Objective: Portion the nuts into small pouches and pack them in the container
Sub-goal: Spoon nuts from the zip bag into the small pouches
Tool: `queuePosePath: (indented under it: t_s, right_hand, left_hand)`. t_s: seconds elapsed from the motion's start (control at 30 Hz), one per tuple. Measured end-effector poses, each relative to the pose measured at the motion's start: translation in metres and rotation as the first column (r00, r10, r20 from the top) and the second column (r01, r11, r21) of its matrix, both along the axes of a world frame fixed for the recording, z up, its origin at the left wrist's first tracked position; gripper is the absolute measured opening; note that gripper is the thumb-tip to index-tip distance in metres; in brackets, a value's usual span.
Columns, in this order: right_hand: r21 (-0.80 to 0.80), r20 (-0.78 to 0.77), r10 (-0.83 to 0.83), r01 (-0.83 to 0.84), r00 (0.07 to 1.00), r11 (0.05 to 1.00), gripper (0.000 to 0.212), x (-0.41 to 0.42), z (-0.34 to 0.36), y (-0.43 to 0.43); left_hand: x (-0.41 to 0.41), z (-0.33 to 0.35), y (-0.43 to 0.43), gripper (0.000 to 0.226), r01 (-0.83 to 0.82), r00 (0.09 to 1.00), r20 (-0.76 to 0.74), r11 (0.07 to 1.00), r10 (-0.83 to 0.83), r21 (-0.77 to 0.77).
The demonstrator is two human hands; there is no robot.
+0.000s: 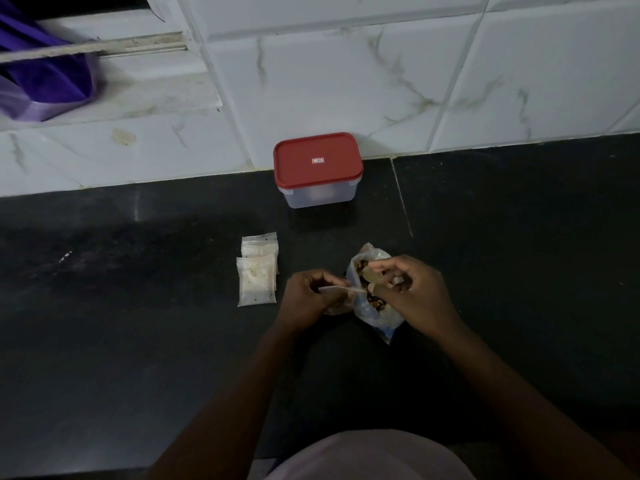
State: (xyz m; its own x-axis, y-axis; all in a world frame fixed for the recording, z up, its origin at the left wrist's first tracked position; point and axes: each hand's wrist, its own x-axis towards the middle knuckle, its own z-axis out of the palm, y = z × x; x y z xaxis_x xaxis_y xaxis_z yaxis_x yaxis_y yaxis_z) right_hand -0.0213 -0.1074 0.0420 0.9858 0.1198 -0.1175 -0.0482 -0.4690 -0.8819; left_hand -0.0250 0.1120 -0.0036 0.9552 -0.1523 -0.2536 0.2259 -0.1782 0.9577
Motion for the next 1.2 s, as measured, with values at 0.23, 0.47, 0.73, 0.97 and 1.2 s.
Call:
queuePosePath:
  t_s: [0.23, 0.47, 0.73, 0.97, 1.2]
  right_hand:
    - [0.161, -0.168, 0.085, -0.058, 0.982, 0.985, 0.025, 0.001, -0.002, 0.013]
    - [0.284, -0.237, -0.01, 0.079, 0.971, 0.956, 0.014, 0.008, -0.004, 0.017]
    - [0.239, -0.266, -0.044, 0.11, 0.963, 0.965, 0.015, 0.01, -0.017, 0.026]
    - [0.276, -0.231, -0.046, 0.111, 0.972, 0.955, 0.016, 0.007, -0.009, 0.037]
    - [0.178, -0.176, 0.022, 0.01, 0.984, 0.984, 0.009, 0.015, -0.007, 0.051]
  left_hand:
    - [0.005, 0.011, -0.001, 0.01, -0.085, 0.996, 0.023, 0.994, 0.086, -0.066]
    - [0.001, 0.024, 0.0, 0.014, -0.08, 0.996, -0.05, 0.983, 0.073, -0.167]
    - [-0.002, 0.024, 0.003, 0.013, -0.126, 0.991, -0.066, 0.97, 0.115, -0.208]
    - [-0.004, 0.023, 0.012, 0.016, -0.154, 0.987, -0.068, 0.973, 0.144, -0.174]
    - [-0.002, 0.027, 0.02, 0.015, -0.151, 0.987, -0.078, 0.969, 0.138, -0.198]
